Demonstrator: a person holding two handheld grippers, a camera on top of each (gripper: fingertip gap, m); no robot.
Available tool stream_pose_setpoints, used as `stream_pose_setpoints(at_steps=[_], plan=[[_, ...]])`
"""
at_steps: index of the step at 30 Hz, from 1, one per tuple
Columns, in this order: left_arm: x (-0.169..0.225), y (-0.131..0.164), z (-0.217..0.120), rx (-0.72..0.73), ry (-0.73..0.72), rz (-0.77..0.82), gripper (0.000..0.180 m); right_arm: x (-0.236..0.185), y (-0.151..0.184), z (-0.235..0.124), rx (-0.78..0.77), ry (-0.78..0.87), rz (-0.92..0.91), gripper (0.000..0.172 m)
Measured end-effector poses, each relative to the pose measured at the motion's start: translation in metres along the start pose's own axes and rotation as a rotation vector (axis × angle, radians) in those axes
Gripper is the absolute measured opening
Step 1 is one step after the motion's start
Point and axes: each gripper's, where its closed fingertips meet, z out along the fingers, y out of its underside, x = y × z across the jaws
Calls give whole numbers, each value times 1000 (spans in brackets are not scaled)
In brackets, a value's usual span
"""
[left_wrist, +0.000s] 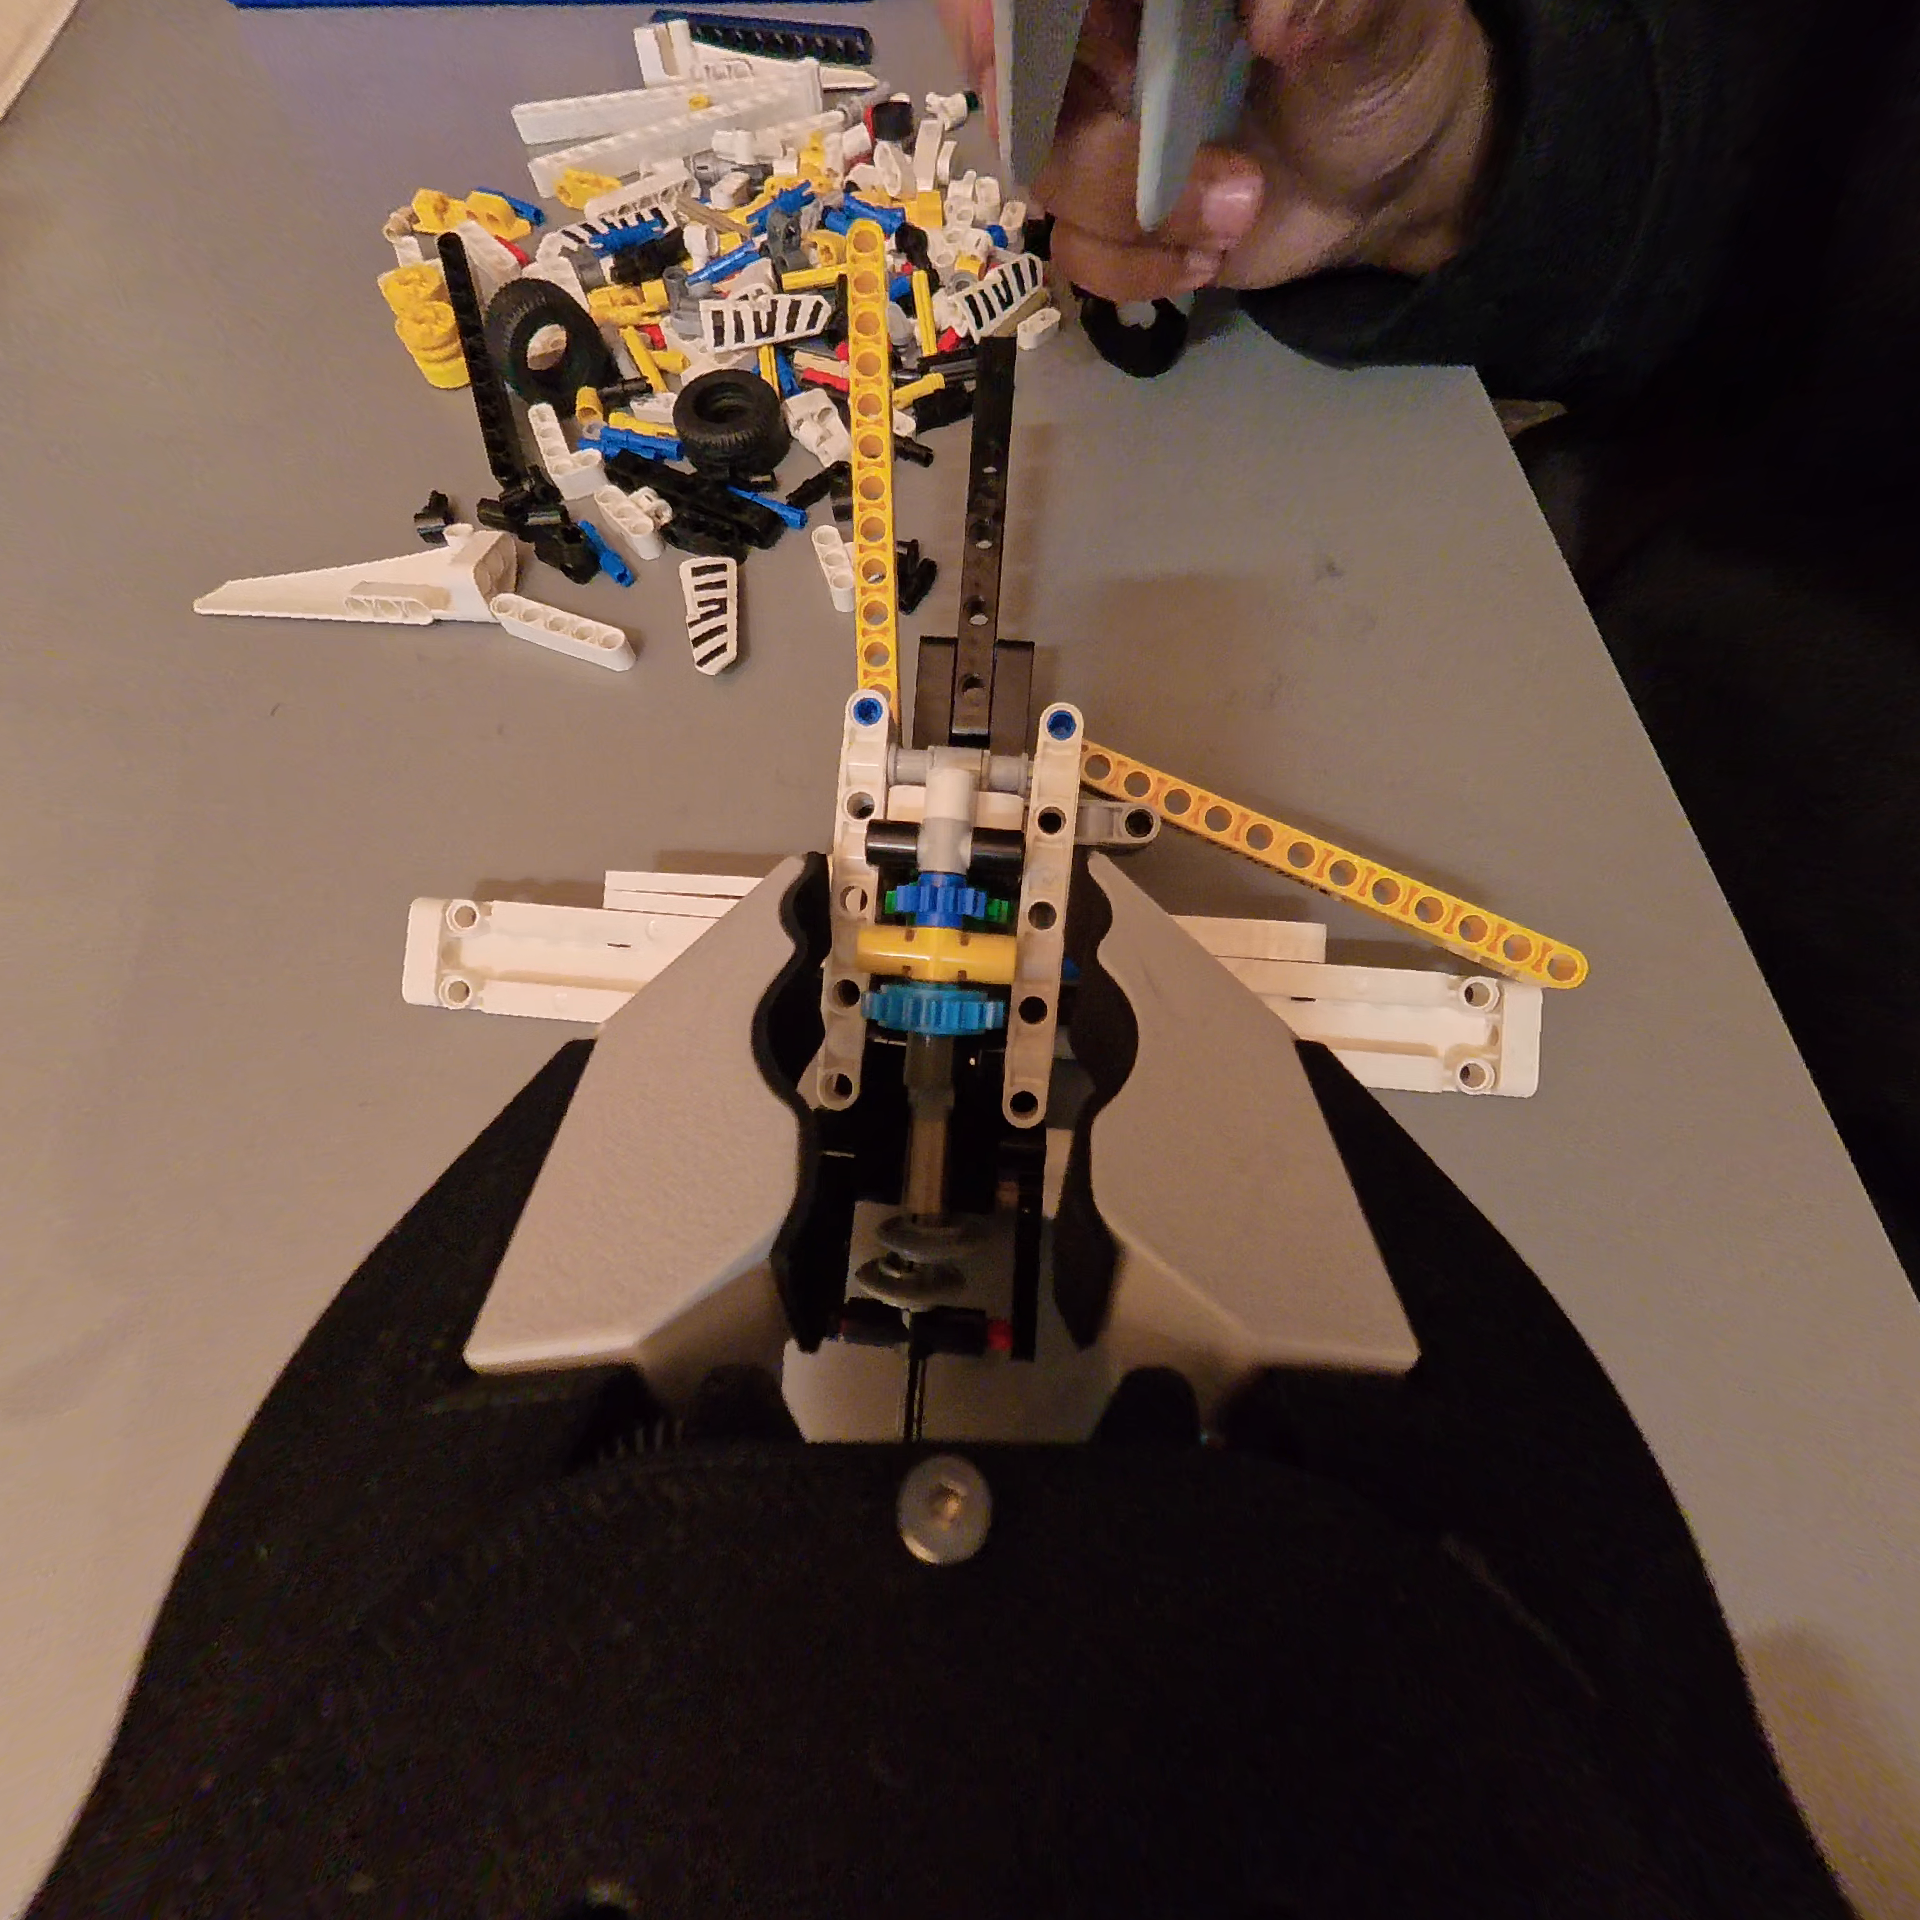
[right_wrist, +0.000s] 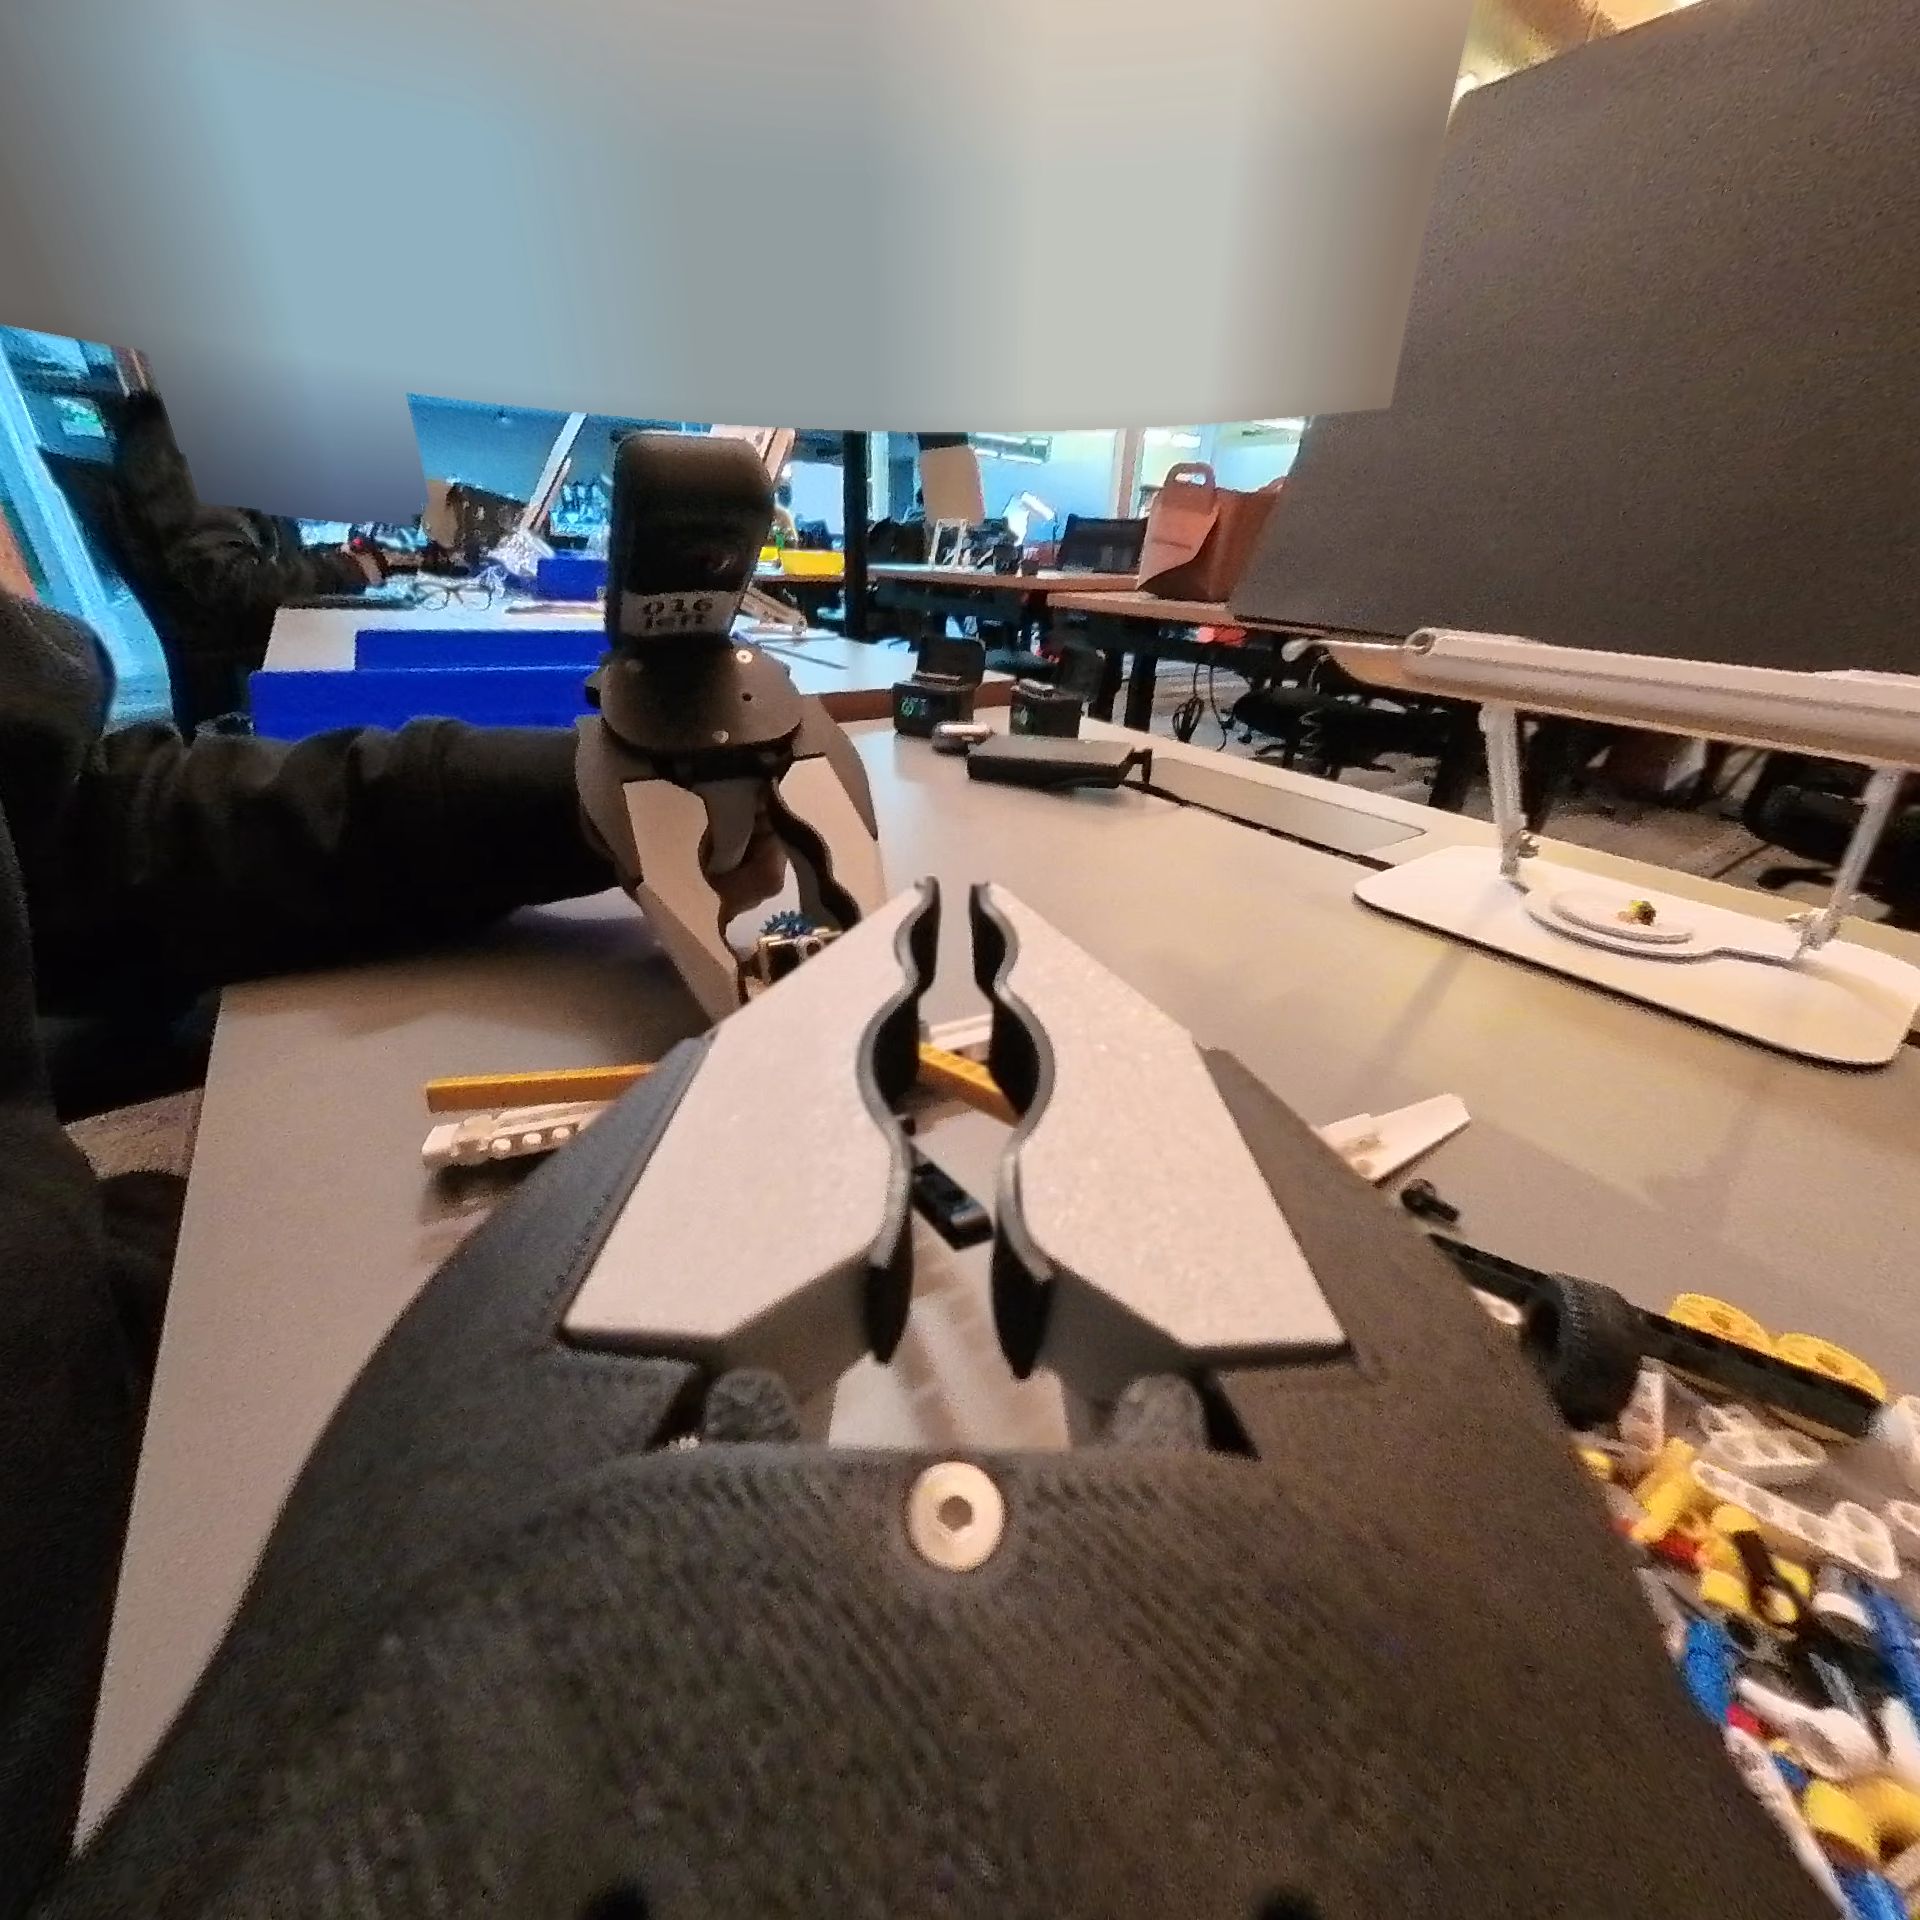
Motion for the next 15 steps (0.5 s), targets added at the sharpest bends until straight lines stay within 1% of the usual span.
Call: stream_pose_setpoints(at_steps=[6, 15], plan=[[0, 0, 0, 9, 8, -13, 46, -5, 3, 3, -22, 2, -47, 4], [0, 0, 0, 19, 12, -15, 46, -2, 3, 3, -22, 5, -28, 4]])
